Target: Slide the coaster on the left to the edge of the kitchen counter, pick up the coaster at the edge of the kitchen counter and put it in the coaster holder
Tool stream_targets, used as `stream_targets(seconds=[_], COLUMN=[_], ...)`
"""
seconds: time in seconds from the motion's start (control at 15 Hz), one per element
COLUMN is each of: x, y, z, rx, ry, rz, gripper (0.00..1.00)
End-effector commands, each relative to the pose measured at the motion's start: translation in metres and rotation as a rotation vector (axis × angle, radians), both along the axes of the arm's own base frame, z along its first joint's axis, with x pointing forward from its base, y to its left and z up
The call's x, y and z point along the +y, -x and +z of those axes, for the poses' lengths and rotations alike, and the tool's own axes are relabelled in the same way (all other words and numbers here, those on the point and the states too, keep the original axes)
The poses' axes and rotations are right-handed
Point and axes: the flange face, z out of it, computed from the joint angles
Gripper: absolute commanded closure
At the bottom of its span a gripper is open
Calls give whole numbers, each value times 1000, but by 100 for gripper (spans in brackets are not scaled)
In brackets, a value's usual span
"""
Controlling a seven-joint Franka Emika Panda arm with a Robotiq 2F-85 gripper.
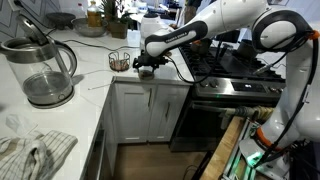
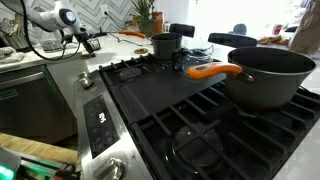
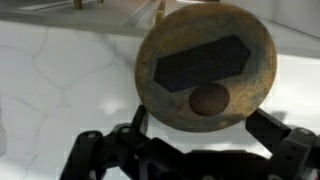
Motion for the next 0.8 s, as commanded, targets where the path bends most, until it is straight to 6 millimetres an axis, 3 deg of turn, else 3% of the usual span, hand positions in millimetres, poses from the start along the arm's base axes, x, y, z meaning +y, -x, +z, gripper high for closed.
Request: stream_targets(seconds=[0.0, 0.2, 0.47, 0.73], x=[11, 7, -13, -29], y=[23, 20, 11, 9], z=[-33, -26, -12, -15], rx=[49, -8, -177, -278], ry=[-7, -26, -39, -41], rz=[-23, -39, -88, -105], gripper=[0, 0, 0, 0])
